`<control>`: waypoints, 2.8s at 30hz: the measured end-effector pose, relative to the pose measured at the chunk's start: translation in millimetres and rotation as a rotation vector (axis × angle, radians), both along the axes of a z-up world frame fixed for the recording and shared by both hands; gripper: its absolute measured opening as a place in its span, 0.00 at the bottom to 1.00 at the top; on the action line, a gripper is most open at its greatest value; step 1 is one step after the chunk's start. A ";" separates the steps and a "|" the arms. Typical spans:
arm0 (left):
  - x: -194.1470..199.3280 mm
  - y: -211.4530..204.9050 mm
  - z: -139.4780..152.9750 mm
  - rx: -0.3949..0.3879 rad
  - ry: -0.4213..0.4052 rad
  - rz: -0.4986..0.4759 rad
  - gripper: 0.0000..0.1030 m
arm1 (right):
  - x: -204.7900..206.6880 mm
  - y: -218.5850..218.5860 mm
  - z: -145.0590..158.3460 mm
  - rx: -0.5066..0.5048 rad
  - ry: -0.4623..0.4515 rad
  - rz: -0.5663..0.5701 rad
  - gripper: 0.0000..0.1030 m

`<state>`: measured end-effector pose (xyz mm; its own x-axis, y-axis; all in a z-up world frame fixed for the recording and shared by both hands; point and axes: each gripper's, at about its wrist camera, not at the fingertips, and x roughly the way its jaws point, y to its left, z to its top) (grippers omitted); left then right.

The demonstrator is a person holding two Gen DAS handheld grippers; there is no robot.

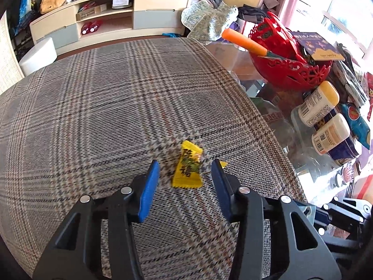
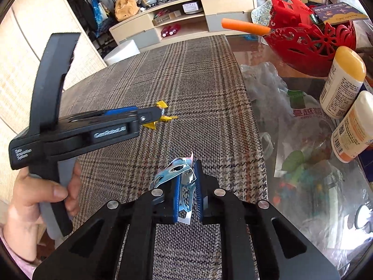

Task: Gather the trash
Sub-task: 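Grasp blue-white wrapper with right gripper while left gripper grasps yellow candy wrapper, then carry both wrappers over the bin and open both grippers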

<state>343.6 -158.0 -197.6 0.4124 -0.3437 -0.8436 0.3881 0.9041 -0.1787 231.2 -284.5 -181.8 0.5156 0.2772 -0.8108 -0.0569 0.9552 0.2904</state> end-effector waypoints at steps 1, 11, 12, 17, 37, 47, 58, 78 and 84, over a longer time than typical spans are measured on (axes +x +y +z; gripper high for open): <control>0.7 -4.0 -2.4 0.000 0.006 -0.006 0.41 | -0.4 -1.0 -1.8 0.005 0.004 0.001 0.12; -2.6 -15.4 1.7 0.026 -0.028 -0.023 0.18 | -2.1 6.4 -8.1 -0.011 0.016 0.016 0.12; -4.9 -12.8 4.9 0.025 -0.037 -0.022 0.17 | -2.2 6.8 -7.7 -0.012 0.017 0.017 0.12; -19.1 -1.1 24.4 0.018 -0.060 -0.010 0.12 | -7.7 11.0 -1.0 -0.020 0.022 0.015 0.12; -247.0 83.2 96.1 -0.025 -0.053 0.056 0.11 | -181.4 57.2 70.4 -0.069 -0.027 0.004 0.12; -344.0 113.4 31.5 -0.069 0.012 0.050 0.11 | -257.0 84.3 0.0 -0.052 0.059 0.011 0.13; -340.3 108.9 -63.2 -0.063 0.137 0.074 0.11 | -263.0 104.1 -71.8 -0.096 0.051 0.018 0.12; -325.3 109.2 -96.7 -0.047 0.185 0.080 0.19 | -246.4 98.5 -131.2 -0.032 0.228 -0.016 0.18; -325.7 115.6 -92.8 -0.067 0.180 0.085 0.32 | -249.6 97.9 -126.9 -0.042 0.209 -0.006 0.39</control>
